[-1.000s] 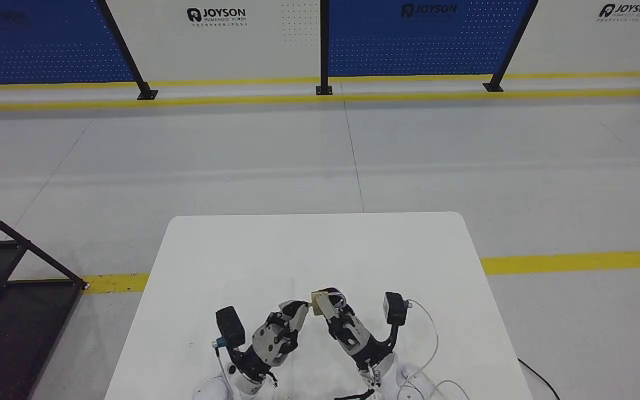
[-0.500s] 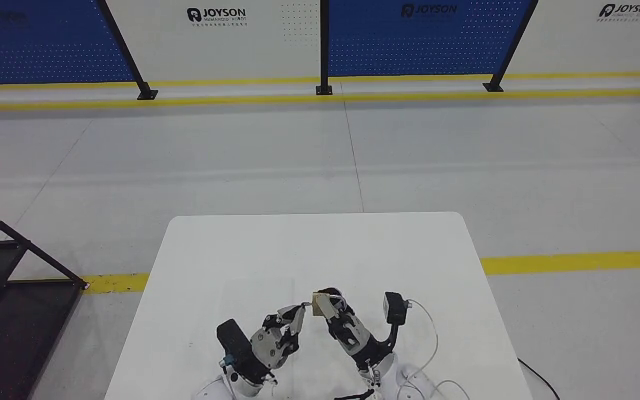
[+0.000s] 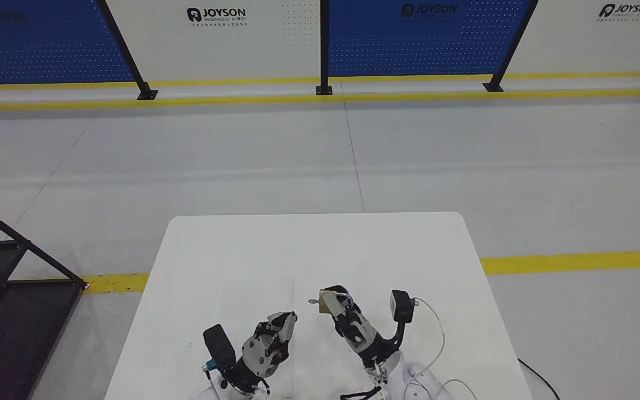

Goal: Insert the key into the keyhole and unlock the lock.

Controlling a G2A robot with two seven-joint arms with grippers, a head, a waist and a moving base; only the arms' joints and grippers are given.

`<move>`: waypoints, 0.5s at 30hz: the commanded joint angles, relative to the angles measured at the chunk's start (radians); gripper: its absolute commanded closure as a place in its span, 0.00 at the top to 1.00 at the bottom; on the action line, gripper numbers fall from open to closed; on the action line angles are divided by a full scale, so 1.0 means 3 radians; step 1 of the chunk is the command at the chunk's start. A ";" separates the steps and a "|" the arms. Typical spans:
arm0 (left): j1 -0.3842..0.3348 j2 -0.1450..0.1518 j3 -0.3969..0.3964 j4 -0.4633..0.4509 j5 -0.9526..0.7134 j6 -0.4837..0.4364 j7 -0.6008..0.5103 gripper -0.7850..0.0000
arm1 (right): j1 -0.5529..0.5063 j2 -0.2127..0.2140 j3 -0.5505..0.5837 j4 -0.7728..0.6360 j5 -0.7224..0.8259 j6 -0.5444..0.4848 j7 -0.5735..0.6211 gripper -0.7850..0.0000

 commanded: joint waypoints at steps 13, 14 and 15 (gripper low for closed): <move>0.0179 0.0143 -0.0375 -0.0023 -0.0859 -0.1278 -0.0758 1.00 | -0.0063 0.0124 0.0266 -0.0086 -0.0039 -0.0075 0.0662 0.00; 0.0179 0.0143 -0.0375 -0.0023 -0.0859 -0.1278 -0.0758 1.00 | -0.0063 0.0124 0.0266 -0.0086 -0.0039 -0.0075 0.0662 0.00; 0.0179 0.0143 -0.0375 -0.0023 -0.0859 -0.1278 -0.0758 1.00 | -0.0063 0.0124 0.0266 -0.0086 -0.0039 -0.0075 0.0662 0.00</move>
